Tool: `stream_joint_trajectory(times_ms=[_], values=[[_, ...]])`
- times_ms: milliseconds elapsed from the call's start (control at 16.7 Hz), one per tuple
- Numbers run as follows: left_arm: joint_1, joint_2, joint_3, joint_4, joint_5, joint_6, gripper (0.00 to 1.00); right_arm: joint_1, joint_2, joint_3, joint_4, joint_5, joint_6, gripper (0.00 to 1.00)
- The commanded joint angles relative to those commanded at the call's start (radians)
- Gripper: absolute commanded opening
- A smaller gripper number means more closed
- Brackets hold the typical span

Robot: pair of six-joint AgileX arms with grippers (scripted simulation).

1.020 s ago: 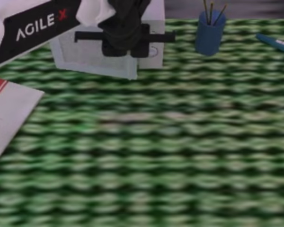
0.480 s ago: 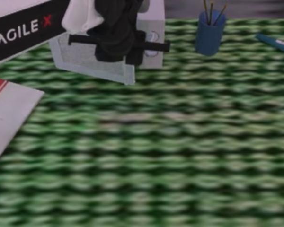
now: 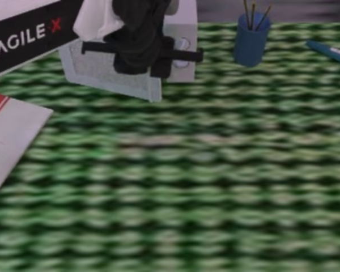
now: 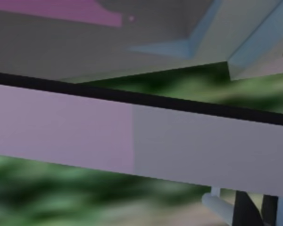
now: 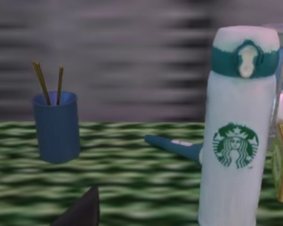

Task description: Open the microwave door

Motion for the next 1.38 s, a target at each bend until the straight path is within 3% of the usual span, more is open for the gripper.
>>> stream_joint_trajectory(times_ms=[840,1380], values=[[0.000,0.000,0.000,0.000,0.000,0.000,0.00,0.000,0.000,0.000,0.000,0.000,0.000,1.00],[0.020,-0.082,-0.124,0.050,0.059,0.108,0.00,0.000,0.000,0.000,0.000,0.000,0.000,1.00]])
